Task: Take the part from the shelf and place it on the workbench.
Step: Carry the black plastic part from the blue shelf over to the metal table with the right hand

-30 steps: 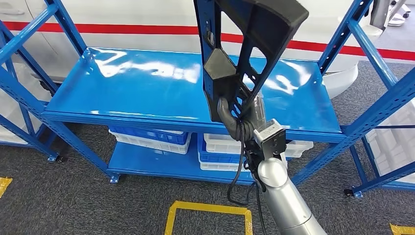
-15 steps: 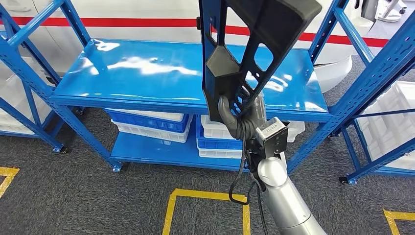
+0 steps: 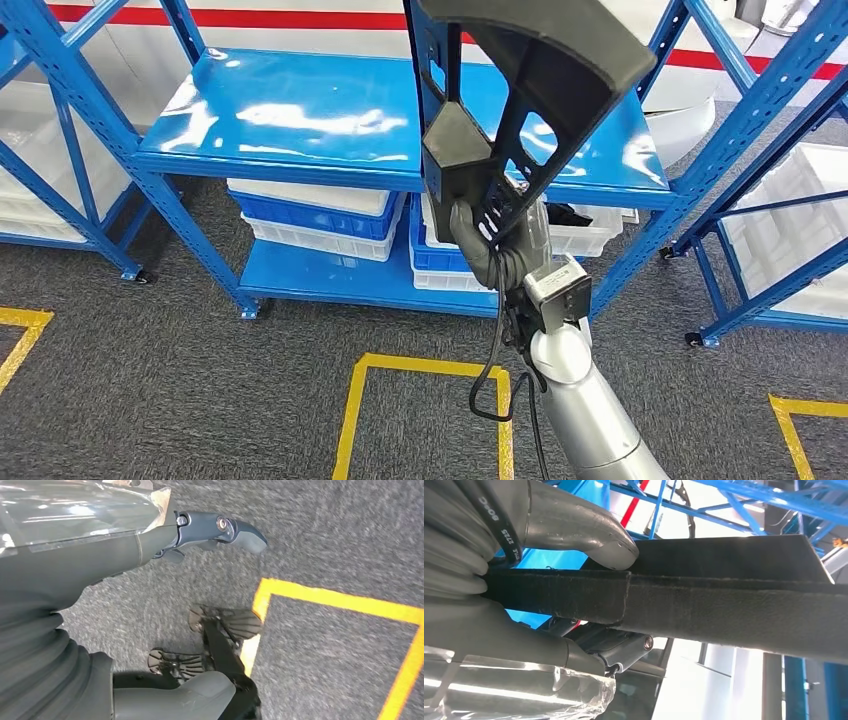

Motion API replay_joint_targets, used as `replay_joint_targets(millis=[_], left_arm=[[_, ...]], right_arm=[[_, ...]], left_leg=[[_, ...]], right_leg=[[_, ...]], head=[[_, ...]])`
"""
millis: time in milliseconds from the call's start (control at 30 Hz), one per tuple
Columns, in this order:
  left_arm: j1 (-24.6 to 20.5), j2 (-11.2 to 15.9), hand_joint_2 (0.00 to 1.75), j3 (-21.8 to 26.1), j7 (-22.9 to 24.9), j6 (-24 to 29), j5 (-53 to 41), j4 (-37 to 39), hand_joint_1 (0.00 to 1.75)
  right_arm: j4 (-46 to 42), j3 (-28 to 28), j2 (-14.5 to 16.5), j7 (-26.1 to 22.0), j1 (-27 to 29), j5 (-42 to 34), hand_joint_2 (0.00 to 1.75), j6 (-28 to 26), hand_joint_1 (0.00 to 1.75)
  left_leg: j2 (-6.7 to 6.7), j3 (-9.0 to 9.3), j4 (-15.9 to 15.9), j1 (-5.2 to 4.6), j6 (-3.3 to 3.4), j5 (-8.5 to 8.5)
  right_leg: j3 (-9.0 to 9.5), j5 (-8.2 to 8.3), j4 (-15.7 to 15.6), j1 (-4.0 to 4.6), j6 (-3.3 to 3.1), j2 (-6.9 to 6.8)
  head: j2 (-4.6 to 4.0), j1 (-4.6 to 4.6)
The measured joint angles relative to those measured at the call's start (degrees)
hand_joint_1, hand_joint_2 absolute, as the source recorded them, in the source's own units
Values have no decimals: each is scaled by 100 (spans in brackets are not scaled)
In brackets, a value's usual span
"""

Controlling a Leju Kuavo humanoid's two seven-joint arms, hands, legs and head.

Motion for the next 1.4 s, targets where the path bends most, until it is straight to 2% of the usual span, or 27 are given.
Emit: replay_joint_targets(millis=[67, 133, 167, 200, 267, 300, 333, 367, 433, 500, 567, 633, 667, 733, 800, 867, 900, 933, 1000, 1033, 1133, 1167, 1200, 1267, 1333, 1367, 1400], left_arm=[[2, 0, 175, 0, -1, -3, -3, 0, 0], [10, 2, 175, 0, -4, -3, -5, 2, 0], [17, 3, 175, 0, -7, -3, -5, 3, 0], [24, 3, 175, -1, -11, -3, -5, 4, 0], [27, 1, 175, -2, -18, -3, -7, 3, 0], [26, 0, 175, -2, -20, -3, -7, 2, 0], [25, 0, 175, -2, -21, -3, -7, 2, 0], [25, 0, 175, -2, -24, -2, -8, 2, 0], [19, 0, 175, -2, -30, -3, -16, 2, 0], [-1, 0, 175, -3, -35, -4, -35, 2, 0], [-16, 0, 175, -3, -39, -4, -50, 2, 0], [-20, -1, 175, -4, -41, -4, -57, 2, 0], [-23, -1, 175, -4, -41, -4, -62, 2, 0], [-33, -2, 175, -5, -44, -3, -81, 2, 0], [-34, -1, 175, -6, -48, -1, -97, 3, 0], [-34, 1, 175, -7, -51, 0, -99, 4, 0], [-33, 1, 175, -7, -51, 0, -99, 3, 0], [-33, -1, 175, -7, -52, 0, -99, 3, 0], [-37, -2, 175, -7, -52, 1, -99, 3, 0], [-39, -2, 175, -7, -55, 1, -99, 3, 0], [-33, -1, 175, -7, -66, 2, -99, 4, 0], [-28, 1, 175, -7, -70, 2, -98, 4, 0], [-26, 2, 175, -7, -74, 1, -98, 4, 0], [-23, 2, 175, -7, -83, 0, -98, 4, 0], [-15, 2, 175, -7, -87, 1, -98, 4, 0], [-8, 2, 175, -7, -87, 1, -98, 4, 0], [-3, 2, 175, -7, -87, 2, -97, 4, 0]], right_arm=[[-18, 5, -6, -54, 8, 45, 175, 1, 175], [-18, 9, -16, -101, 37, 78, 175, 0, 175], [-17, 12, -15, -120, 57, 97, 175, -2, 175], [-17, 14, -12, -137, 77, 116, 175, -3, 175], [-18, 16, 0, -169, 113, 150, 175, -9, 175], [-18, 16, 3, -180, 134, 162, 175, -13, 175], [-18, 17, 4, -187, 159, 173, 175, -16, 175], [-18, 17, 4, -190, 189, 188, 175, -19, 175], [-24, 16, 3, -192, 242, 226, 175, -25, 175], [-48, 10, 4, -193, 270, 273, 175, -27, 175], [-69, 7, 5, -198, 286, 307, 175, -28, 175], [-73, 3, 2, -201, 307, 333, 175, -28, 175], [-75, -2, -2, -203, 318, 352, 175, -28, 175], [-80, -13, -9, -210, 343, 422, 175, -21, 175], [-83, -15, -12, -220, 383, 505, 175, -14, 175], [-81, -13, -15, -226, 431, 566, 175, -9, 175], [-81, -11, -15, -228, 449, 585, 175, -6, 175], [-81, -9, -15, -228, 458, 595, 175, -3, 175], [-82, -5, -13, -233, 465, 602, 175, -2, 175], [-82, -5, -11, -237, 468, 605, 175, -2, 175], [-81, -4, -2, -250, 474, 624, 175, -1, 175], [-81, -3, 5, -256, 473, 633, 175, 0, 175], [-81, -3, 13, -264, 472, 641, 175, 0, 175], [-80, -4, 21, -277, 482, 649, 175, 1, 175], [-73, -3, 20, -282, 511, 653, 175, 2, 175], [-69, -3, 20, -283, 526, 656, 175, 2, 175], [-66, -3, 20, -284, 535, 657, 175, 3, 175]], left_leg=[[8, -25, -36, -6, -74, 134], [8, -58, -55, 21, -150, 146], [-1, -110, 43, 33, -183, -24], [-12, -193, 274, 47, -214, -317], [-27, -382, 1039, 69, -283, -978], [-31, -441, 1434, 81, -317, -1141], [-31, -431, 1696, 93, -342, -1148], [-30, -329, 1772, 107, -357, -1048], [-33, 212, 1274, 136, -360, -815], [-47, 857, 438, 135, -318, -877], [-57, 1090, 59, 92, -239, -993], [-41, 1018, 5, 70, -118, -928], [-31, 963, -21, 68, -49, -873], [-17, 824, -55, 71, 49, -745], [-32, 671, -52, 64, 71, -620], [-65, 523, -41, 63, 54, -493], [-94, 458, -35, 66, 34, -436], [-126, 402, -26, 70, 9, -386], [-191, 323, -6, 60, -54, -306], [-223, 299, 5, 52, -89, -267], [-300, 248, 17, 55, -174, -192], [-270, 202, 95, 65, -190, -264], [-220, 115, 281, 74, -209, -415], [-104, -184, 1018, 84, -249, -880], [-67, -416, 1707, 89, -289, -1162], [-55, -383, 1761, 90, -294, -1143], [-37, -235, 1587, 91, -288, -1034]], right_leg=[[214, -111, -433, 54, -76, 9], [115, -8, -437, -2, -165, 5], [60, 66, -443, -36, -222, -3], [-7, 151, -447, -72, -271, -11], [-151, 308, -439, -63, -322, -21], [-230, 382, -430, -58, -320, -22], [-314, 451, -416, -55, -308, -23], [-403, 509, -396, -57, -289, -23], [-562, 593, -331, -64, -236, -22], [-670, 645, -249, -45, -170, -22], [-720, 711, -219, -35, -84, -33], [-784, 746, -212, -41, -11, -38], [-848, 670, -139, -43, -8, -32], [-1054, 259, 317, -52, -59, -18], [-1263, -157, 1034, -58, -77, -13], [-1246, -146, 1382, -64, 25, -10], [-1084, -23, 1252, -69, 89, -3], [-817, 100, 906, -79, 131, 25], [-243, 151, 75, -87, 112, 148], [-92, 123, -190, -80, 76, 195], [-93, 124, -319, -85, -45, 145], [-98, 154, -322, -103, -111, 105], [-109, 189, -327, -122, -179, 59], [-159, 246, -324, -106, -277, -28], [-216, 279, -319, -80, -302, -122], [-230, 289, -317, -72, -301, -168], [-235, 295, -316, -68, -298, -212]], head=[[0, -13], [0, -20], [0, -26], [0, -35], [0, -51], [-1, -54], [-1, -54], [-1, -55], [0, -58], [0, -56], [0, -56], [-1, -56], [-1, -51], [0, -33], [1, -17], [0, -14], [0, -13], [-1, -10], [-1, -15], [-1, -13], [-1, -19], [-1, -33], [-1, -43], [0, -60], [-1, -61], [0, -62], [-1, -62]])
